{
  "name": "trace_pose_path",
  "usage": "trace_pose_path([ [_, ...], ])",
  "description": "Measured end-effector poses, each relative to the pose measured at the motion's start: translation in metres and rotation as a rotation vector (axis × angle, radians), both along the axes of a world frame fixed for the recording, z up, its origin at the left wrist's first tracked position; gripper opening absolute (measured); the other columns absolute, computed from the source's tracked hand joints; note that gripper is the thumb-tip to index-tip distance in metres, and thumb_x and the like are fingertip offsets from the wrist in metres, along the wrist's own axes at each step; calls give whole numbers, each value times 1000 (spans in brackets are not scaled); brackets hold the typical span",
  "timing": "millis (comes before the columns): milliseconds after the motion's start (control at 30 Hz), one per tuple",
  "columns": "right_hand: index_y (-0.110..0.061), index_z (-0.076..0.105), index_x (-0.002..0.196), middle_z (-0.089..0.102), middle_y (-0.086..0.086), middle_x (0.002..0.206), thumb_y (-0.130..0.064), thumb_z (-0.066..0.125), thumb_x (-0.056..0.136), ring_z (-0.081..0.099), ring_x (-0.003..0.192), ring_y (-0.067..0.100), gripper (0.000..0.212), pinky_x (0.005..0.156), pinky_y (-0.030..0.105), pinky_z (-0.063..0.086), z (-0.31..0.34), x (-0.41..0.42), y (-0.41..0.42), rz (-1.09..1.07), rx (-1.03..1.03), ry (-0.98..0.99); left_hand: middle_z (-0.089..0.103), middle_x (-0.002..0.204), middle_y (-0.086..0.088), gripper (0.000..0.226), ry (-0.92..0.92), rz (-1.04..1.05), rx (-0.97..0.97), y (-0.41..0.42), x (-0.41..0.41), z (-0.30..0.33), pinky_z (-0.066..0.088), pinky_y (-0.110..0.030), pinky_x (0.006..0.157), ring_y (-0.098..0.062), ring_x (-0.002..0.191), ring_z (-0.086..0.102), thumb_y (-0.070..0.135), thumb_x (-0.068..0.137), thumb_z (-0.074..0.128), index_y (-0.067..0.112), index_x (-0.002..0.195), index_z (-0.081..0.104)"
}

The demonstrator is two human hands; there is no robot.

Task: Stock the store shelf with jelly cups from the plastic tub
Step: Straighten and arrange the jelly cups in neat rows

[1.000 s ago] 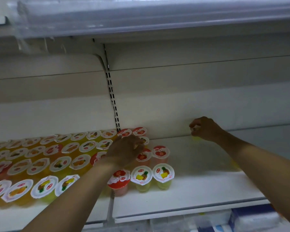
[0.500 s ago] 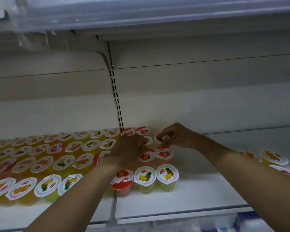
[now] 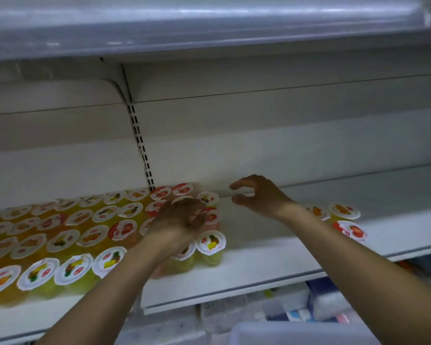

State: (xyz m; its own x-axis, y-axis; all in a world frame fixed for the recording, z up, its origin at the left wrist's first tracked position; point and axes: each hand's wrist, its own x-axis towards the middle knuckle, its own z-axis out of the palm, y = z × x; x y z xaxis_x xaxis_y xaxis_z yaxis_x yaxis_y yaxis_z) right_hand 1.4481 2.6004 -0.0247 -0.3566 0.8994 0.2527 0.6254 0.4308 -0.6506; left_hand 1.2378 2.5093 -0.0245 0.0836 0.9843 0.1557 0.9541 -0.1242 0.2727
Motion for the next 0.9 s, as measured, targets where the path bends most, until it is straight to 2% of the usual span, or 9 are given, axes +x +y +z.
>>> trace_pose_path([
  [100,-37,51,131,46,-2,135,-47,69,80,38,129,21,55,104,34,35,18,55,-20,-164,-34,-444,40,149,4,41,38,-2,-21,-11,14,3,22,-25,108,-16,136,35,40,102,35,29,140,43],
  [167,-39,42,137,45,-1,136,-49,69,78,37,127,22,66,102,35,34,30,82,-34,-226,-84,-716,35,153,5,42,83,-20,-37,-14,16,4,19,-25,110,-15,138,31,41,103,31,33,142,40],
  [233,-37,40,140,45,0,136,-40,67,81,41,122,21,65,99,33,34,37,97,-46,-241,-125,-897,36,152,4,41,67,-8,-54,-16,17,4,21,-26,111,-16,138,33,43,102,32,34,141,42],
  [300,-35,42,139,48,-1,136,-26,61,84,48,117,19,58,92,27,36,37,105,-50,-237,-133,-976,37,151,3,41,51,-1,-63,-15,18,3,23,-28,112,-18,137,35,46,101,33,35,140,43],
  [400,-35,46,135,50,-3,134,-18,61,82,55,110,18,58,78,22,40,31,108,-39,-233,-154,-876,39,150,5,42,58,-1,-69,-11,13,1,23,-31,113,-17,136,36,48,100,34,36,139,44],
  [500,-30,50,129,56,-1,123,-22,67,77,58,107,19,55,81,25,46,17,94,-18,-191,-155,-676,39,150,8,45,86,27,-48,1,0,1,20,-32,114,-14,137,35,47,99,37,32,141,41],
  [600,-20,54,108,61,-5,102,-25,69,77,60,94,19,35,79,32,48,1,68,1,-101,-122,-414,37,151,7,49,101,54,-27,19,-15,-1,18,-32,115,-14,139,32,48,100,34,30,145,37],
  [700,-24,56,92,64,-4,95,-35,73,71,63,88,19,29,77,37,51,-11,35,25,-43,-71,-223,45,146,6,51,63,24,61,40,-28,-4,25,-34,114,-15,135,38,51,97,35,29,143,41],
  [900,-21,62,92,64,-4,94,-27,86,68,61,85,14,35,76,31,50,-21,-27,69,86,36,-125,40,150,9,46,182,6,-18,77,-37,-7,12,-38,118,-9,137,34,47,101,34,29,143,41],
])
